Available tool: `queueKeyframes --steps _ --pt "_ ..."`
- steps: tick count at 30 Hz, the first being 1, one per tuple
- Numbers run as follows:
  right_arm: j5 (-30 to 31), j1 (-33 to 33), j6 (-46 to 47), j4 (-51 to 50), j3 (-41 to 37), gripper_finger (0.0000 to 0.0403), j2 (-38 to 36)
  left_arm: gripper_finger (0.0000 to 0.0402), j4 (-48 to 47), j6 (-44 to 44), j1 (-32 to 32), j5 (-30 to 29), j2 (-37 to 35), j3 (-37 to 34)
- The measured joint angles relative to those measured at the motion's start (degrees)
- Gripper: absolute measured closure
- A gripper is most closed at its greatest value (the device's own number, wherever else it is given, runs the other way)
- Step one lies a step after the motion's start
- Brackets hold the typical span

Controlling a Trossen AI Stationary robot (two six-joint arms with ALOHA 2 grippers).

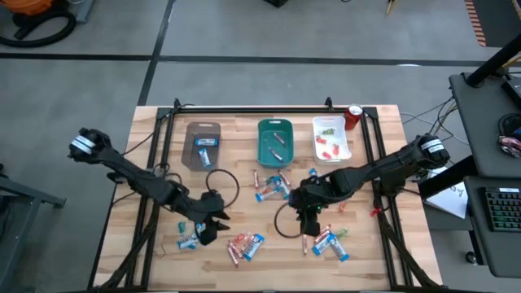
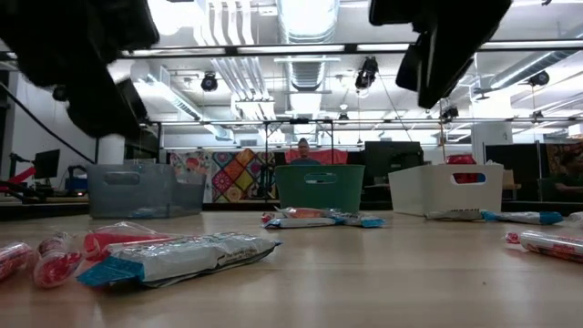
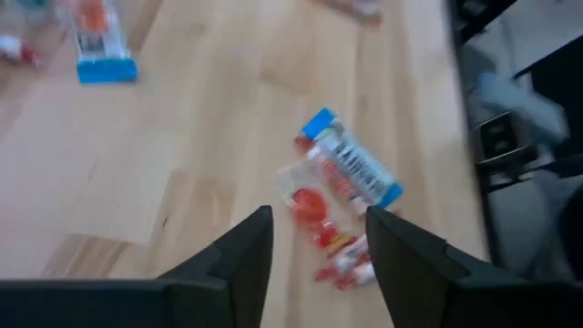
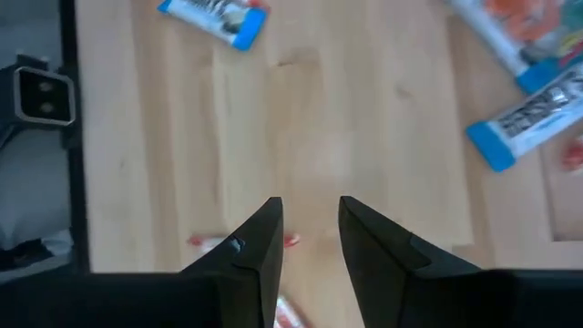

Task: Sort candy
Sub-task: Put the red gummy into the white bin

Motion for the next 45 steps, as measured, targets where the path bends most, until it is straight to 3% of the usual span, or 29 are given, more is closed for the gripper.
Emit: queueKeyframes --steps 11,25,37,45 --pt "2.0 1.5 3.7 0.0 0.0 0.0304 0.1 0.0231 13.7 2.5 -3.3 -6.6 13.3 0.0" --pt "3.4 3.1 4.9 -0.2 -0.1 0.0305 0.1 0.0231 8.3 1.5 -6.6 -8.5 23.6 9.0" --pt "7.7 5.1 4.9 -0.2 -0.3 0.0305 0.1 0.0233 4.4 -3.3 -6.5 -8.5 25.4 9.0" --pt "9.2 5.1 4.9 -0.1 -0.3 0.0305 0.1 0.0277 3.3 -3.4 -6.5 -9.3 25.9 9.1"
